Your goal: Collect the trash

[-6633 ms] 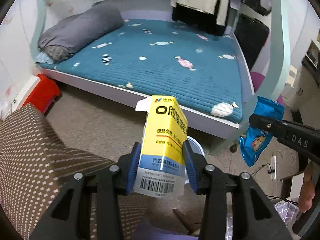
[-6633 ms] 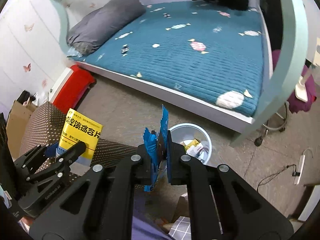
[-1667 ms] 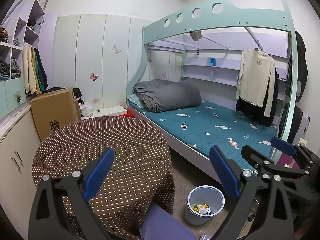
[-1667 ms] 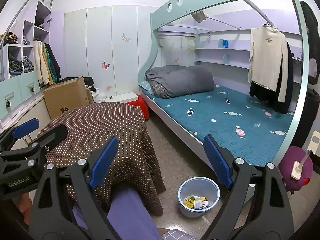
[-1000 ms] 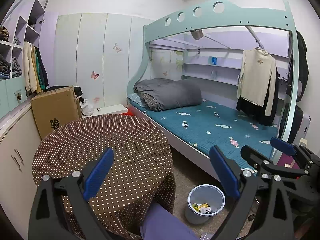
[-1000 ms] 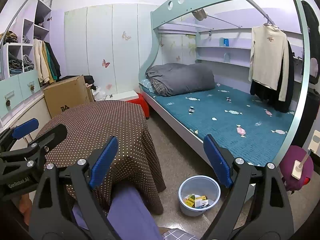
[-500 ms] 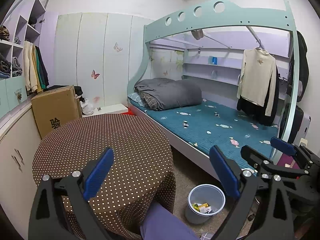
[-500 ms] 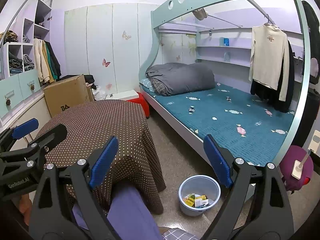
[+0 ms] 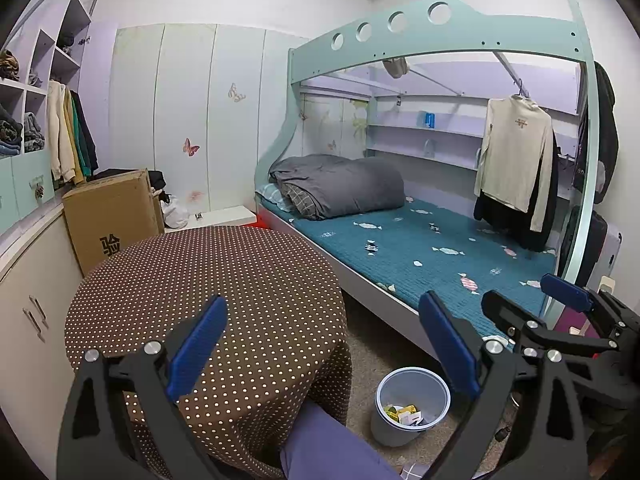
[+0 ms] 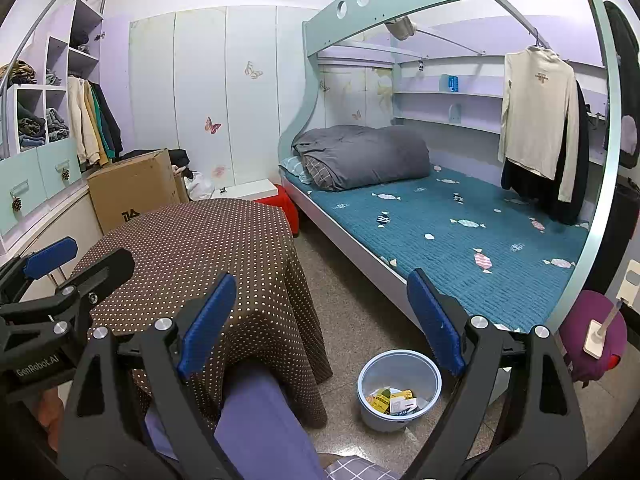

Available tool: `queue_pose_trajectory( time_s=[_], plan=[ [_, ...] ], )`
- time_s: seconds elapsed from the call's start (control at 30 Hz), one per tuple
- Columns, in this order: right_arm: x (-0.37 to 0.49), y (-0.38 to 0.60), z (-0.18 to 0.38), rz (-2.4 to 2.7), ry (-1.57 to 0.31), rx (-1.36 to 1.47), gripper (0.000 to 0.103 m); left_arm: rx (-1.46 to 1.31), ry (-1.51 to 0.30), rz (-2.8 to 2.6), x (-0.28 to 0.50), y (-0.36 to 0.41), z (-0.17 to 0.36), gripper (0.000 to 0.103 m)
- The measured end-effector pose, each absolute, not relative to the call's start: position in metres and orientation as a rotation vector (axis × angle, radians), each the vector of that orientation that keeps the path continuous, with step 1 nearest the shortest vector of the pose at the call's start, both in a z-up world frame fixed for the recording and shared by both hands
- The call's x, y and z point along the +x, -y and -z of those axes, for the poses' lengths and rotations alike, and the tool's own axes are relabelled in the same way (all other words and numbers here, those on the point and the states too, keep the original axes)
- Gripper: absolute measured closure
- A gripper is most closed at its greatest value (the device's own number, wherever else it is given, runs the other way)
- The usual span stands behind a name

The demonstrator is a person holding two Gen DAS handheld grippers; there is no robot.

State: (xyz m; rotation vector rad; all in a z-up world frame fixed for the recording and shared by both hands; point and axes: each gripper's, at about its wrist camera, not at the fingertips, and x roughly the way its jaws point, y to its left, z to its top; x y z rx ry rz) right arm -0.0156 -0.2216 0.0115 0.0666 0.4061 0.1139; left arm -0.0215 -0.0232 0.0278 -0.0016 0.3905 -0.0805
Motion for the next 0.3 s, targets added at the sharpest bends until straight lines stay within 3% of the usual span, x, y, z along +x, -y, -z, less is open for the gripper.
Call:
queue_pose_trajectory(
  time_s=[0.3],
  plan=[
    [-0.004,0.213,-0.008,-0.121,-0.436,0.061,0.016,-0.017,-0.423,0.07,-0.011,0.015,-0.023,0.009]
  ],
)
